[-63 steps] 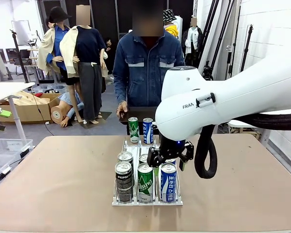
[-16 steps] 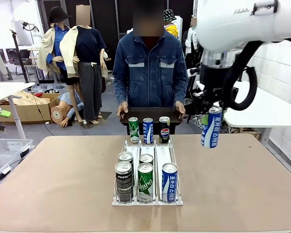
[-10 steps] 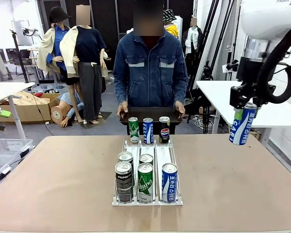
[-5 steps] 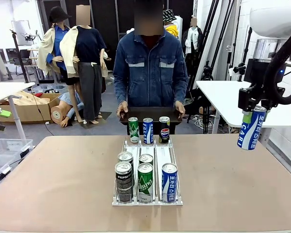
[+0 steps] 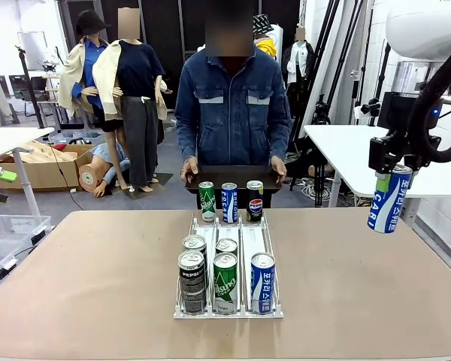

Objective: Retrieve and hand over the desired beverage to the person.
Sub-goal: Place the picked can on the Handle tray extended by the person.

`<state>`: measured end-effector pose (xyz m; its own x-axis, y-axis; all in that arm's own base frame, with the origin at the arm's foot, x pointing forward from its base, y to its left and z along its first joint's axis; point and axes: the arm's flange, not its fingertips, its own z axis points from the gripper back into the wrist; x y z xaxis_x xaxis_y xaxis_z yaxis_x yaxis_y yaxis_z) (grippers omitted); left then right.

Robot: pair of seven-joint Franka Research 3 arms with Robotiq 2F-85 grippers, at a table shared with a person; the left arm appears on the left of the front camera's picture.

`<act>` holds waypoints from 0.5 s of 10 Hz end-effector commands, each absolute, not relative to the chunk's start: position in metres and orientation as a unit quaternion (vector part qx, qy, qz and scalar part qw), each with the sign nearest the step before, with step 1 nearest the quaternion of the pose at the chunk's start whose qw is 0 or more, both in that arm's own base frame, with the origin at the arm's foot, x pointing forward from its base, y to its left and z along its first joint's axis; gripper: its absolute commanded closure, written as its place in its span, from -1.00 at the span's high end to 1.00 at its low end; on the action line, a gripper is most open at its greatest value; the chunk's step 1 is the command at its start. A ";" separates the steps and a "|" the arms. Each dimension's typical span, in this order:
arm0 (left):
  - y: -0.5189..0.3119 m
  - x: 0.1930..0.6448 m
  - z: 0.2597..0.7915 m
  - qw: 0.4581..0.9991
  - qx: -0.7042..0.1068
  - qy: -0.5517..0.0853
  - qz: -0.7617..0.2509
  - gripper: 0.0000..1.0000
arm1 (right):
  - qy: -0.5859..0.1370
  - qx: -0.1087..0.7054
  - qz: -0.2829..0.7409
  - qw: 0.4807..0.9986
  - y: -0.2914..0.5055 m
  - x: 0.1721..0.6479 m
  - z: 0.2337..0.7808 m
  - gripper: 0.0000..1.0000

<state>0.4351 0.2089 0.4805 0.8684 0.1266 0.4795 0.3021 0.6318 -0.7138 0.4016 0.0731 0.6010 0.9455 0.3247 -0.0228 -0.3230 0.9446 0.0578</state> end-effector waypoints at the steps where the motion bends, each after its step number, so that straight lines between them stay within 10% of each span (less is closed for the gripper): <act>1: 0.209 0.434 0.481 0.866 -0.427 -0.253 -0.052 1.00 | 0.014 0.026 0.162 0.986 0.073 0.401 0.603 -0.97; 5: 0.209 0.434 0.481 0.866 -0.427 -0.253 -0.052 1.00 | 0.014 0.026 0.162 0.986 0.073 0.401 0.603 -0.97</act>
<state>0.4351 0.2089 0.4805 0.8684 0.1266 0.4795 0.3021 0.6318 -0.7138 0.4016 0.0731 0.6010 0.9456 0.3246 -0.0228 -0.3229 0.9447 0.0578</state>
